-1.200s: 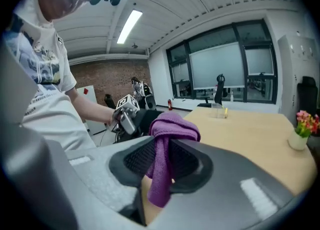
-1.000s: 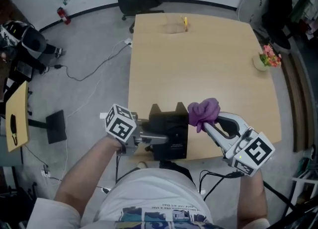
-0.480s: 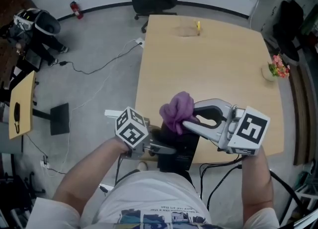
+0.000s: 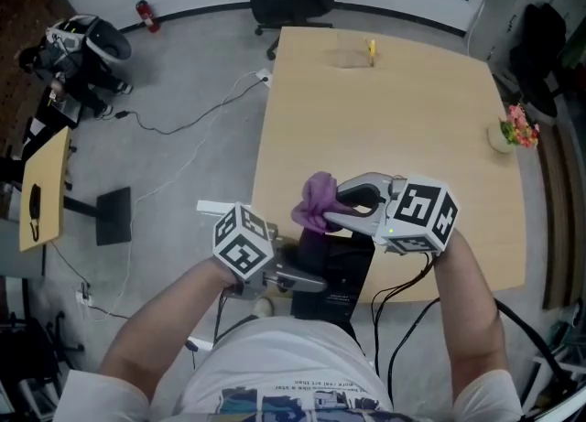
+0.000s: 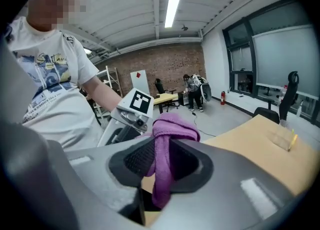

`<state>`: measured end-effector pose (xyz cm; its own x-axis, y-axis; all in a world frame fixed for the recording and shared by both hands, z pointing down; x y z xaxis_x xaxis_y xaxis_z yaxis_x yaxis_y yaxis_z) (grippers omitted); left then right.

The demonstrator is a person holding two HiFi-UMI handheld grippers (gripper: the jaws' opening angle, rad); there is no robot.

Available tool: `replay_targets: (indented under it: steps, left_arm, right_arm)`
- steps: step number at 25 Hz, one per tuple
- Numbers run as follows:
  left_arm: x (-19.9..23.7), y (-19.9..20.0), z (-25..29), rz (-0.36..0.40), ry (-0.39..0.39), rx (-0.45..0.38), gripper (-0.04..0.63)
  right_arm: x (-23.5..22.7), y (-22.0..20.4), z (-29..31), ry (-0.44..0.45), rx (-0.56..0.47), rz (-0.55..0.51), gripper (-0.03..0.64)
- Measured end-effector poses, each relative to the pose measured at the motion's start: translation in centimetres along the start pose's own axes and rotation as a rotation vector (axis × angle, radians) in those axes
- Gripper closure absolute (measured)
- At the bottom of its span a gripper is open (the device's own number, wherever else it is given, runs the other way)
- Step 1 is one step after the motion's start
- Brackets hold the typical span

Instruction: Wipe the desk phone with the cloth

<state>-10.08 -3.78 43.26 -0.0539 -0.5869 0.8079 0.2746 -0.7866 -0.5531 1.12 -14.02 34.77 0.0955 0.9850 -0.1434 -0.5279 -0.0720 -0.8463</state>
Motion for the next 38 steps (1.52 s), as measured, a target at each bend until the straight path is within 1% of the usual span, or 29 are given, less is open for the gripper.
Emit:
replay_targets:
  steps: [3,5,7,10,12,14,17,20,25,27,30,32,33,36,38]
  left_arm:
    - [0.0,0.1,0.0,0.001,0.000,-0.013,0.417]
    - [0.2,0.1,-0.2,-0.004,0.008,-0.024,0.417]
    - [0.5,0.1,-0.5,-0.009,0.019,-0.035,0.417]
    - [0.9,0.2,-1.0,-0.006,0.034,-0.044,0.417]
    - [1.0,0.2,-1.2,-0.002,0.033,-0.051,0.417]
    - [1.0,0.4,-1.4,0.001,0.022,-0.055,0.417]
    - [1.0,1.2,-1.6,0.007,0.010,-0.052,0.417]
    - [0.8,1.5,-1.2,0.016,-0.001,-0.052,0.417]
    - [0.4,0.9,-0.9,0.032,-0.020,-0.055,0.417]
    - [0.4,1.0,-0.9,0.033,-0.021,-0.059,0.417]
    - [0.5,1.4,-1.0,0.034,-0.012,-0.071,0.417]
    - [0.7,1.7,-1.6,0.033,-0.004,-0.084,0.417]
    - [0.8,2.0,-2.0,0.032,-0.001,-0.094,0.417]
    - [1.2,3.1,-3.3,0.036,0.008,-0.122,0.417]
    - [1.4,4.0,-4.0,0.036,0.013,-0.139,0.417]
  right_arm:
    - [-1.5,-1.0,0.1,-0.062,0.020,0.018,0.528]
    - [-1.9,-1.0,-0.9,-0.100,-0.010,0.031,0.527]
    - [-1.5,-0.2,-2.7,-0.116,-0.073,0.031,0.527]
    - [-0.2,1.6,-5.6,-0.112,-0.175,-0.001,0.527]
    - [1.0,2.5,-7.1,-0.098,-0.221,-0.018,0.526]
    - [1.9,3.0,-7.8,-0.076,-0.241,-0.025,0.527]
    - [2.0,2.4,-7.7,-0.047,-0.223,-0.013,0.527]
    - [1.0,0.0,-6.9,-0.061,-0.186,0.033,0.527]
    - [-0.9,-3.9,-5.6,-0.129,-0.141,0.126,0.528]
    - [-1.8,-5.1,-5.6,-0.166,-0.131,0.162,0.527]
    - [-3.4,-7.0,-6.1,-0.257,-0.119,0.242,0.527]
    - [-4.3,-7.9,-6.8,-0.320,-0.137,0.305,0.528]
    - [-4.5,-8.2,-7.1,-0.338,-0.155,0.328,0.527]
    - [-4.4,-8.5,-7.8,-0.339,-0.231,0.385,0.528]
    - [-4.1,-8.7,-8.0,-0.324,-0.304,0.443,0.526]
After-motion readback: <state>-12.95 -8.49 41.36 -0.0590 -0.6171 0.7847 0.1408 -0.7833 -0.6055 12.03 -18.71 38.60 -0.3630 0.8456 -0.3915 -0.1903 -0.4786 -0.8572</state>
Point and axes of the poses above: the fingertips, and each gripper's own axes: z forward along the fingers, x to its left, y out of its top, the point moved 9 cm from there along -z, backward along the fingers, and after that the axes turned 1 degree about y, right-handed, at the moved point
